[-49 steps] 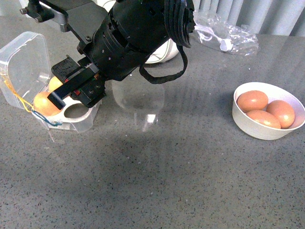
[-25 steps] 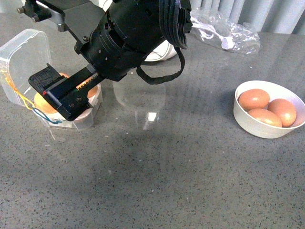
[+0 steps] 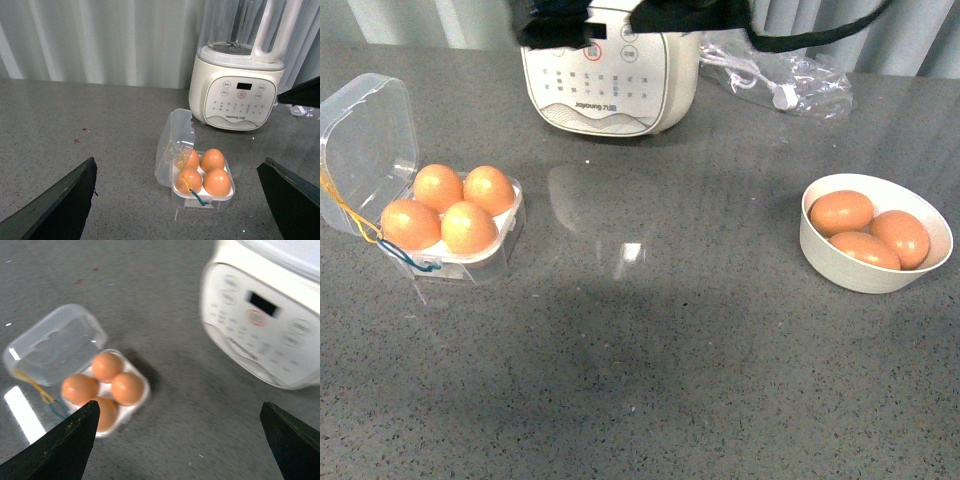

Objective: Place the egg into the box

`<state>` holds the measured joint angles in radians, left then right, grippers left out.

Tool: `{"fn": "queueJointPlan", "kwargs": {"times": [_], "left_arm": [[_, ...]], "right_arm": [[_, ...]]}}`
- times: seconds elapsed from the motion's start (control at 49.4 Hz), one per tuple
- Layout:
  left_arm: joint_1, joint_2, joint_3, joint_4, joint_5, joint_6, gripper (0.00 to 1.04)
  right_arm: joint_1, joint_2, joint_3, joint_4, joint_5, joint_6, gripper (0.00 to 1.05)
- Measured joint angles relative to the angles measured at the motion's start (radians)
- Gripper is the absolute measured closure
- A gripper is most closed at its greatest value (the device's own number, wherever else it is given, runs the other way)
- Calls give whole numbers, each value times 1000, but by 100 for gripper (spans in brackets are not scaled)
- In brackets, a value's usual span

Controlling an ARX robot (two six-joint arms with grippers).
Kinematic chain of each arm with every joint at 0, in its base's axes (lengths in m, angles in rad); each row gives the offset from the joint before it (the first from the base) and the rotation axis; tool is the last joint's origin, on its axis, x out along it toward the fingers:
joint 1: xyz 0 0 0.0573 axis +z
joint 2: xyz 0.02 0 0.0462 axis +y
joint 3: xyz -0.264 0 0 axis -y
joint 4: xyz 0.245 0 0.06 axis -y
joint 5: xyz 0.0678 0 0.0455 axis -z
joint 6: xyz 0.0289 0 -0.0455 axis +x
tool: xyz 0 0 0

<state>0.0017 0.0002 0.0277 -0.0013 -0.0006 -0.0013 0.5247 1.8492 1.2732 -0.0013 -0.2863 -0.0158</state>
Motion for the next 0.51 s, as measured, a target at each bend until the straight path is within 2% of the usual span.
{"fn": "queueJointPlan", "kwargs": {"times": [0.101, 0.243, 0.304, 0.344, 0.364, 0.385, 0.466, 0.506], "left_arm": [[0, 0, 0, 0, 0, 0, 7], [0, 0, 0, 0, 0, 0, 7], [0, 0, 0, 0, -1, 0, 7], [0, 0, 0, 0, 0, 0, 7], [0, 0, 0, 0, 3, 0, 7], [0, 0, 0, 0, 2, 0, 7], [0, 1, 0, 0, 0, 0, 7], [0, 0, 0, 0, 0, 0, 7]], "right_arm": [[-41, -56, -68, 17, 93, 35, 7], [-99, -126, -219, 131, 258, 64, 7], [-105, -142, -320, 344, 427, 51, 14], [-114, -154, -406, 538, 557, 40, 21], [-117, -159, -427, 582, 581, 37, 23], [-129, -177, -492, 700, 626, 34, 29], [-178, -270, -665, 941, 624, 24, 46], [-195, -309, -707, 972, 612, 23, 52]]}}
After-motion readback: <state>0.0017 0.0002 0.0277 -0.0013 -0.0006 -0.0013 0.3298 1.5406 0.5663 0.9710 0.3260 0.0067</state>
